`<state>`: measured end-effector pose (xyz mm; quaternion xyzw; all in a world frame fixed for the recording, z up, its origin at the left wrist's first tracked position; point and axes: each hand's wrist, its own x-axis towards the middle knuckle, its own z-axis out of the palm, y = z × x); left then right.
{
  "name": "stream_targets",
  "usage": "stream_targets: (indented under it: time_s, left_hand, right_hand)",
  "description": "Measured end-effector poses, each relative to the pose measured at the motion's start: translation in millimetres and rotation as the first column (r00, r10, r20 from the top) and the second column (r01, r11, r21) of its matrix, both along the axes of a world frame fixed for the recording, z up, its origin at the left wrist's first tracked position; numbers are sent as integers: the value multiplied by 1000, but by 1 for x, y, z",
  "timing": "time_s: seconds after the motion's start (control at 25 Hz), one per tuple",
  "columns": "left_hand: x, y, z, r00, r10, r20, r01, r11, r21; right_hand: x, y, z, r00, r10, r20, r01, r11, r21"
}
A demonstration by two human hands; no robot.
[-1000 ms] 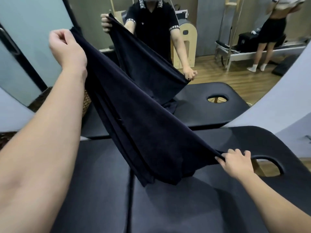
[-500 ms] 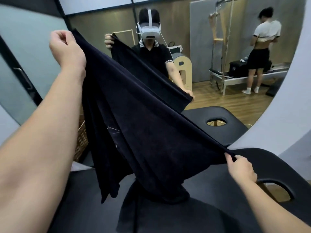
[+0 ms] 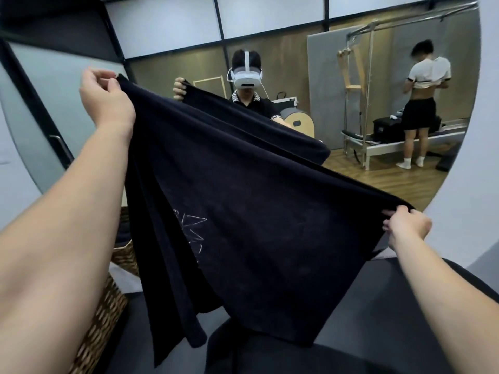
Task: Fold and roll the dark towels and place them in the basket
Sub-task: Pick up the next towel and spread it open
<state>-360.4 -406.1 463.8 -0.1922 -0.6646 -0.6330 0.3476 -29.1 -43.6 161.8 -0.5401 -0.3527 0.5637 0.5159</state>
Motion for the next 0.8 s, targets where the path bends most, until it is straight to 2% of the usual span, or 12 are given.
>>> stream_targets:
  time_s: [0.28,0.36,0.56,0.8]
  left_hand:
    - [-12,-27,-36,960,227,162,-239,969,56]
    - [-10,-28,-40,945,262,196,-276,960,46]
    - [-4,-26,-38,933,283,224,-306,949,74]
    - [-5,-31,-31,931,245,270,-303,932,197]
  right_hand:
    - [-14,-8,59,995,-42,-91,59,980,190]
    - [-19,-18,64,991,-41,-125,66,977,201]
    - [-25,-27,56,992,-93,-89,112,966,234]
    - [-20,-27,51,993,-97,-64,110,961,254]
